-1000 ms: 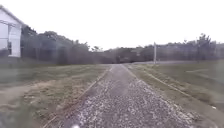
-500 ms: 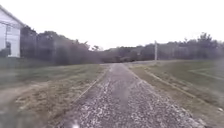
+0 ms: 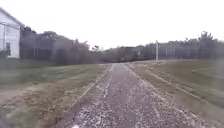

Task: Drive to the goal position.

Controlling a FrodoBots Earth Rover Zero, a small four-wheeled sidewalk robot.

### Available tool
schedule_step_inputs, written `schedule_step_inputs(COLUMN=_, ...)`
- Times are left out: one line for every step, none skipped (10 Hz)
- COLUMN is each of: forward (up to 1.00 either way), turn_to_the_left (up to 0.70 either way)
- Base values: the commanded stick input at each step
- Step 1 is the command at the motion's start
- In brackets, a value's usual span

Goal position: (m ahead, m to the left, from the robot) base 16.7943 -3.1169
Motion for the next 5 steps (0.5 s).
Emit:
schedule_step_inputs(forward=0.45, turn_to_the_left=0.0)
schedule_step_inputs(forward=0.45, turn_to_the_left=0.0)
schedule_step_inputs(forward=0.45, turn_to_the_left=0.0)
schedule_step_inputs(forward=0.45, turn_to_the_left=0.0)
schedule_step_inputs(forward=0.45, turn_to_the_left=0.0)
